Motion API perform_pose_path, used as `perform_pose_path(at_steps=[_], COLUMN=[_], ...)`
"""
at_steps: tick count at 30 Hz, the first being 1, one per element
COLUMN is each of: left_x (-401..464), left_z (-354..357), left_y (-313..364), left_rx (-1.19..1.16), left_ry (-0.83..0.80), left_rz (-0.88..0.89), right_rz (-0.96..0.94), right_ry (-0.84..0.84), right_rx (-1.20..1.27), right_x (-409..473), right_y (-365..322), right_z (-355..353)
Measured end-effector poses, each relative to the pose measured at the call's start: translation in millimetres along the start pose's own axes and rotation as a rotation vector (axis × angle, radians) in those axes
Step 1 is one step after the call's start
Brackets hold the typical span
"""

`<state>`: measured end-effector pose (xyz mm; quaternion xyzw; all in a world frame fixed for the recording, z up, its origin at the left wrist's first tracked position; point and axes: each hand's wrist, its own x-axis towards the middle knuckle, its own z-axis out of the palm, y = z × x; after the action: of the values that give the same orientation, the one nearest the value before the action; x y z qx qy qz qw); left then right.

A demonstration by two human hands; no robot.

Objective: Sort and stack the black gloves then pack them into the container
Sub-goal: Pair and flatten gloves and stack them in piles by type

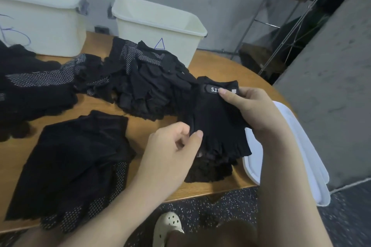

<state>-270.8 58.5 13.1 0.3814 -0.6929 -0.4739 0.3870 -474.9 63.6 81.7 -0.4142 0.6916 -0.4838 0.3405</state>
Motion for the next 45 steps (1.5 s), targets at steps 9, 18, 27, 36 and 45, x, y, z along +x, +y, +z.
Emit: perform_pose_path(at_steps=[9,18,27,36,45], left_x=[10.8,13.2,12.1,12.0,0.8], left_z=[0.9,2.6,-2.2,-5.8,-13.9], left_y=[-8.9,-12.2,-11.9,-11.8,-11.9], left_rx=[0.139,0.145,0.058,0.138,0.158], left_ry=[-0.032,-0.058,-0.127,-0.218,-0.272], left_rz=[-0.020,-0.068,-0.151,-0.138,-0.164], right_rz=[-0.157,-0.340,-0.615,-0.430,-0.424], right_ry=[0.188,0.443,0.119,-0.079,-0.088], right_rx=[-0.037,-0.491,-0.464,-0.772,-0.936], right_x=[4.1,-0.5,-14.3,-5.7,2.2], right_y=[14.1,20.7,19.3,43.0,67.0], right_z=[5.6,0.2,29.6,38.5,45.1])
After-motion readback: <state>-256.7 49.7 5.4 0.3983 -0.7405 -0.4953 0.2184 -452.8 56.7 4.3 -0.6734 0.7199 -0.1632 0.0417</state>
